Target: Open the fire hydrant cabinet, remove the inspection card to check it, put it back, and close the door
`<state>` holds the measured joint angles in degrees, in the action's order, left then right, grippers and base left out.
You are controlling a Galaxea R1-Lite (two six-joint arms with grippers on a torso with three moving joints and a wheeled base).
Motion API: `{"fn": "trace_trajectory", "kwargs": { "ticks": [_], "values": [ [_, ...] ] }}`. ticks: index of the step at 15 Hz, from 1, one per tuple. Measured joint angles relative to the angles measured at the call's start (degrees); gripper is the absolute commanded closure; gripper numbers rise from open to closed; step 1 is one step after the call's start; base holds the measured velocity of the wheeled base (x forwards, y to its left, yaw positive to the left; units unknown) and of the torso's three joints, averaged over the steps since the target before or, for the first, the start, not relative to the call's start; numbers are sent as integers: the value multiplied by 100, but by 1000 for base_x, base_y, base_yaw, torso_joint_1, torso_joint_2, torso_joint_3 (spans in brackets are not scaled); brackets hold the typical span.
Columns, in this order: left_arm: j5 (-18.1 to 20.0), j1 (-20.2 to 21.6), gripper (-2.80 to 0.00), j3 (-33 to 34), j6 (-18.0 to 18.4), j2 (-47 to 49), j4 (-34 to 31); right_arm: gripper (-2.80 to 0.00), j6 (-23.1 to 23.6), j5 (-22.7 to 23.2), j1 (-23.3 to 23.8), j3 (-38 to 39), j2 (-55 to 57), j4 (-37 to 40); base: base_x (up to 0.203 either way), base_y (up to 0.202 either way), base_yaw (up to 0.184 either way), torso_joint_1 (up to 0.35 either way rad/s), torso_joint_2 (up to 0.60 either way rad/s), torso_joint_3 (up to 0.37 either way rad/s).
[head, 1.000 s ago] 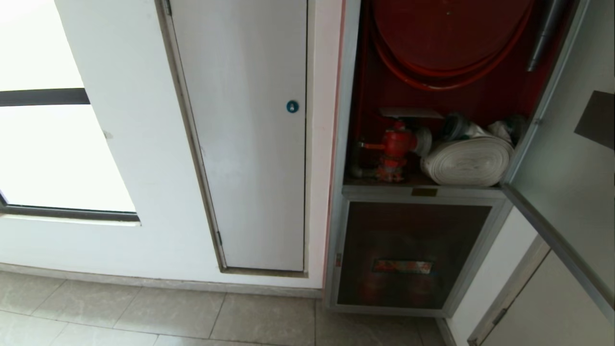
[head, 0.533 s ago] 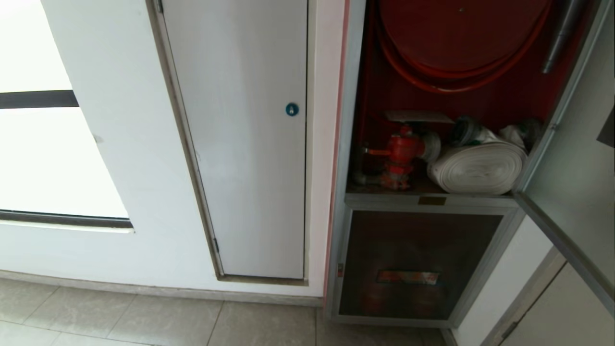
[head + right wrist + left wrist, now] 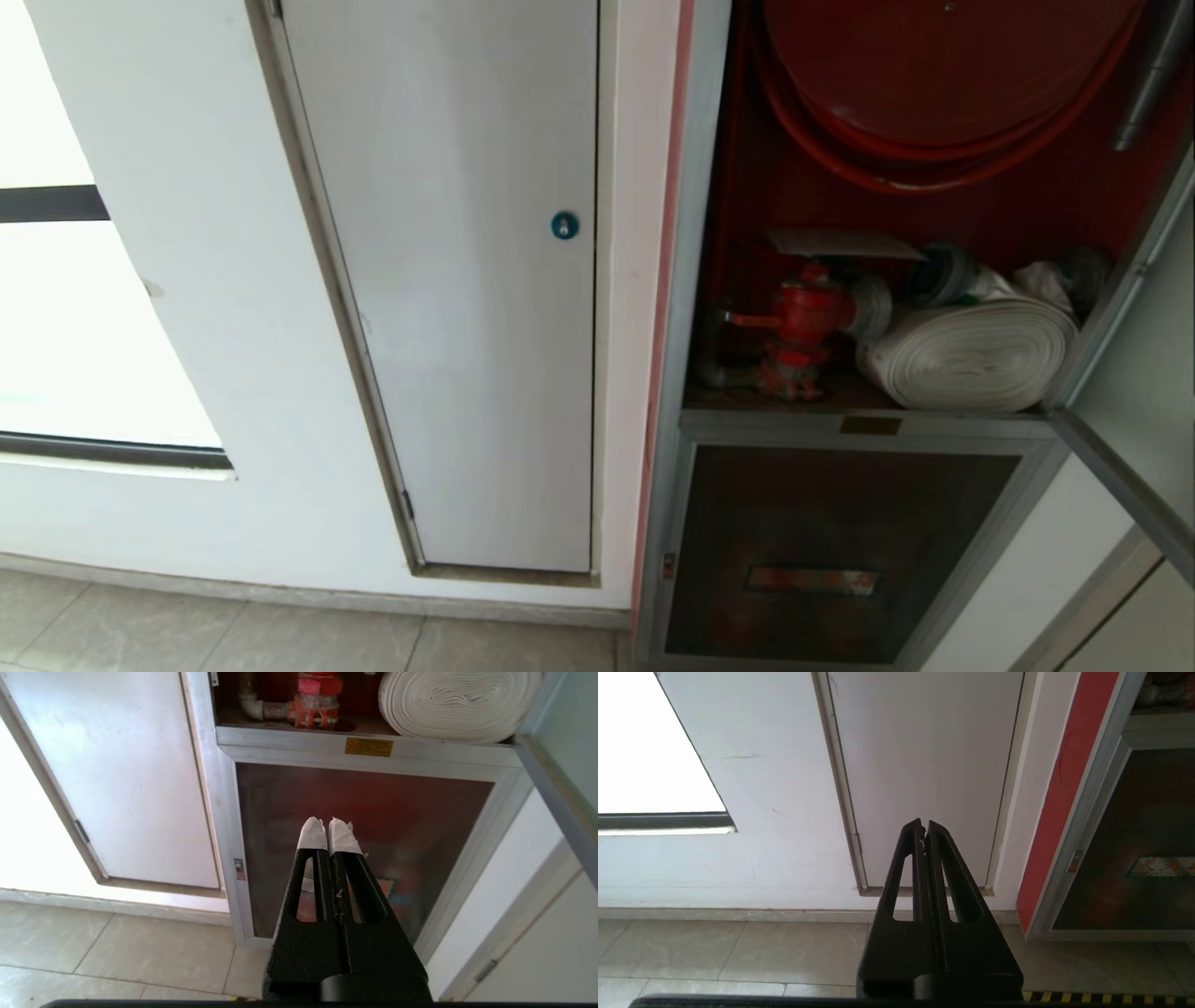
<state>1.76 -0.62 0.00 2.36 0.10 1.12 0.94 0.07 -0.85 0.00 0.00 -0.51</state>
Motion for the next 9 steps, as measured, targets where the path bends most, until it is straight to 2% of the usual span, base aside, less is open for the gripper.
{"fn": "trace_trajectory", "kwargs": {
  "ticks": [9],
  "values": [
    [0,0,0,0,0,0,0,0,4,0,-4,0,0,0,195,0,-1,2,1,0]
  ]
}}
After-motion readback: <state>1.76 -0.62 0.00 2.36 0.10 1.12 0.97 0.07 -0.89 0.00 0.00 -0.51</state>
